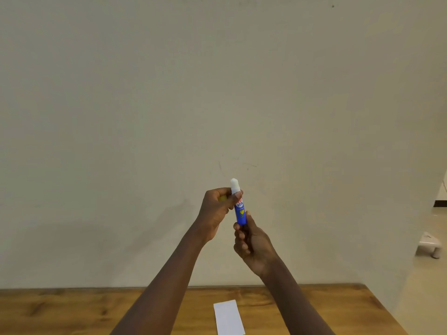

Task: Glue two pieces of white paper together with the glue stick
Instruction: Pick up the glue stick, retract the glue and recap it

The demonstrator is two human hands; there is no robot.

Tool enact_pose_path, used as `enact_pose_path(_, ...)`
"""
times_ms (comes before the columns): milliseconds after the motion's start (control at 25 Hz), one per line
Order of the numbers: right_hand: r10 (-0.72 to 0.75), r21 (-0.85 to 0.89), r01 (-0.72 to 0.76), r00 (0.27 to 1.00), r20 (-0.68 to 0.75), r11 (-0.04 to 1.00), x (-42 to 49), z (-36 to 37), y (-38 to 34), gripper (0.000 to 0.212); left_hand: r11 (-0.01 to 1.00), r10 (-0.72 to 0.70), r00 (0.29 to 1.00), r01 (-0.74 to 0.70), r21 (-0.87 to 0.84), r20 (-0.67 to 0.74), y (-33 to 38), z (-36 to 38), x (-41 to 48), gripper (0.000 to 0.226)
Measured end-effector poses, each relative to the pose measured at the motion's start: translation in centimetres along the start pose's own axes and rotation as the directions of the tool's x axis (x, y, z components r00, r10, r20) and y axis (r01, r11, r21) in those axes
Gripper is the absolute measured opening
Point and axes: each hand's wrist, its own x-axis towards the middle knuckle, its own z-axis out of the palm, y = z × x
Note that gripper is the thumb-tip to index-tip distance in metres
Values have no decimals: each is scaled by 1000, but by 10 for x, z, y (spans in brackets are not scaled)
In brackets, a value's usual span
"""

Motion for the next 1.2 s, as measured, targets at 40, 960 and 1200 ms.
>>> enact_pose_path(40, 9, 84, -11, 1000, 18, 996, -1, 5, 0, 46, 1000, 2, 1000, -2, -7, 7, 2, 0, 0, 19)
enact_pose_path(960, -36, 323, 57, 997, -70, 945, -8, 7, -1, 43, 996, -42, 996, 48, -74, 76, -2, 1, -1, 14)
enact_pose_path(1200, -143, 544, 145, 989, -46, 826, -7, 9, 4, 17, 996, -30, 996, 36, -77, 85, 5, 9, 2, 15)
